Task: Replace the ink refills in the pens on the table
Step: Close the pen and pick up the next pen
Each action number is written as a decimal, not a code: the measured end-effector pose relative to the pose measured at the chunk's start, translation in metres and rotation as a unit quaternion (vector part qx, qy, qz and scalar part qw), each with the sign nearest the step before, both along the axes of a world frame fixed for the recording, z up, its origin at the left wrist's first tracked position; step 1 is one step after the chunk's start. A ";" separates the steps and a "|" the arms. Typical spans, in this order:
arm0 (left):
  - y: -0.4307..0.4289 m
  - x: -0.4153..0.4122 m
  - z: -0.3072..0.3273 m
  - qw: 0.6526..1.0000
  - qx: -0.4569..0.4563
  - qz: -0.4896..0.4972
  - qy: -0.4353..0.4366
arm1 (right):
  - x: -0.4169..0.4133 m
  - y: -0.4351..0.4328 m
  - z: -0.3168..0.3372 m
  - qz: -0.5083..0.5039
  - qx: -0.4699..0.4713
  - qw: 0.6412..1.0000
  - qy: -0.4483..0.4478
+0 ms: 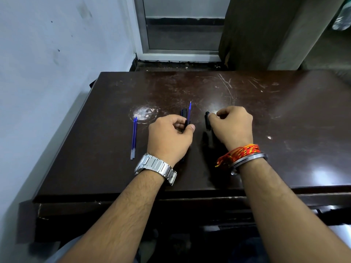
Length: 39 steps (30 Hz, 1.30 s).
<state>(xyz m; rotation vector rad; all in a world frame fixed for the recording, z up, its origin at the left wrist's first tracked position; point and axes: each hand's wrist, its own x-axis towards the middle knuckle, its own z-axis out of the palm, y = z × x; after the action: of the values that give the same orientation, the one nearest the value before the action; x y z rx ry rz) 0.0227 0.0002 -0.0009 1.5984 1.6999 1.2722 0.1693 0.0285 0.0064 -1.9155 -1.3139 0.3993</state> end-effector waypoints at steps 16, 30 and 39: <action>0.002 -0.002 0.000 1.000 0.003 -0.005 0.022 | -0.026 -0.004 0.003 0.175 -0.015 0.960 0.219; -0.001 -0.002 0.005 0.998 -0.043 0.010 0.044 | -0.003 0.005 0.014 0.037 0.147 0.913 0.379; 0.000 -0.004 0.006 0.993 -0.066 0.067 0.068 | -0.014 -0.004 0.003 0.097 -0.002 0.995 0.003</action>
<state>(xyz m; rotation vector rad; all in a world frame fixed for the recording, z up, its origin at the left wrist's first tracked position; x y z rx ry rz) 0.0188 -0.0001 0.0051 1.5458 1.9617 1.1087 0.1558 0.0244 0.0093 -1.7933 -1.5027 0.5036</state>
